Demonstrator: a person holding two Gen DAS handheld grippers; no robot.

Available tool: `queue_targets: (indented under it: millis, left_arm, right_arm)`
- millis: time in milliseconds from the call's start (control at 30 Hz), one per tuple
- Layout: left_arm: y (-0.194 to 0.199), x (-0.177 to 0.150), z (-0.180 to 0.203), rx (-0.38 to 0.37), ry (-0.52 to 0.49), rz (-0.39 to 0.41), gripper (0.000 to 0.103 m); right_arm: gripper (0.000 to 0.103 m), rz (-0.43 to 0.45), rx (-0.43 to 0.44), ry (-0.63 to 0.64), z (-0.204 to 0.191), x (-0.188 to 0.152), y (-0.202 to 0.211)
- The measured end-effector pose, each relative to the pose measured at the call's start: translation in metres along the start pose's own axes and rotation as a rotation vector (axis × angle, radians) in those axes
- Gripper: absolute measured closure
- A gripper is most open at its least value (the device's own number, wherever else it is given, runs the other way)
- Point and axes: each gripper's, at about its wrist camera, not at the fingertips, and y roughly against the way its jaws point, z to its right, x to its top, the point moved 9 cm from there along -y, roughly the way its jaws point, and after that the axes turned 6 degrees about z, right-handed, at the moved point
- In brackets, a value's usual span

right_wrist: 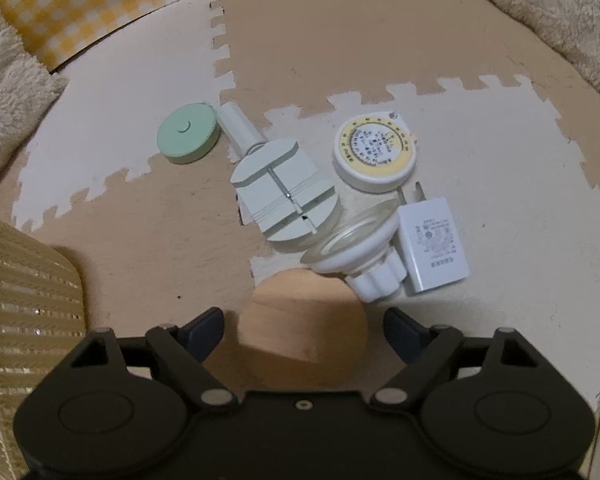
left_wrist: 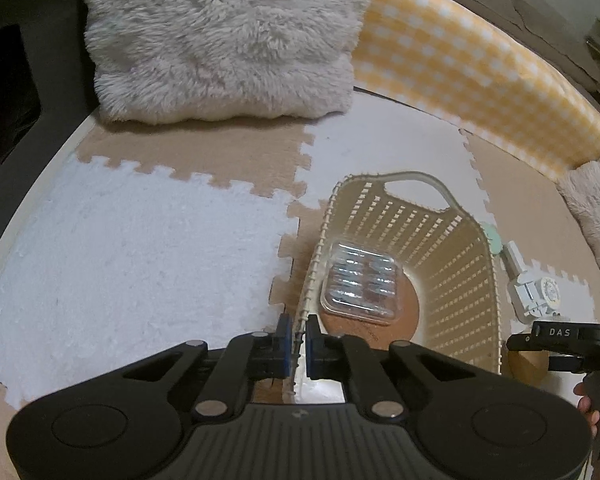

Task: Organize rigid objects
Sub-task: 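Move the right gripper to the wooden coaster and grasp it, then carry the wooden coaster with the right gripper over the basket and lower it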

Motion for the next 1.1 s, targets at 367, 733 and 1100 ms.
queue_targets:
  millis: [367, 733, 1100]
  left_arm:
    - [0.003, -0.004, 0.005, -0.016, -0.024, -0.006, 0.098]
    - [0.003, -0.005, 0.002, -0.035, 0.005, -0.014, 0.098]
    - [0.004, -0.006, 0.000, -0.049, 0.024, -0.018, 0.098]
  right_arm:
    - [0.034, 0.005, 0.004, 0.048, -0.005, -0.003, 0.007]
    - [0.034, 0.157, 0.166, 0.055, -0.034, 0.009, 0.068]
    - [0.034, 0.333, 0.417, 0.360, -0.114, -0.010, 0.146]
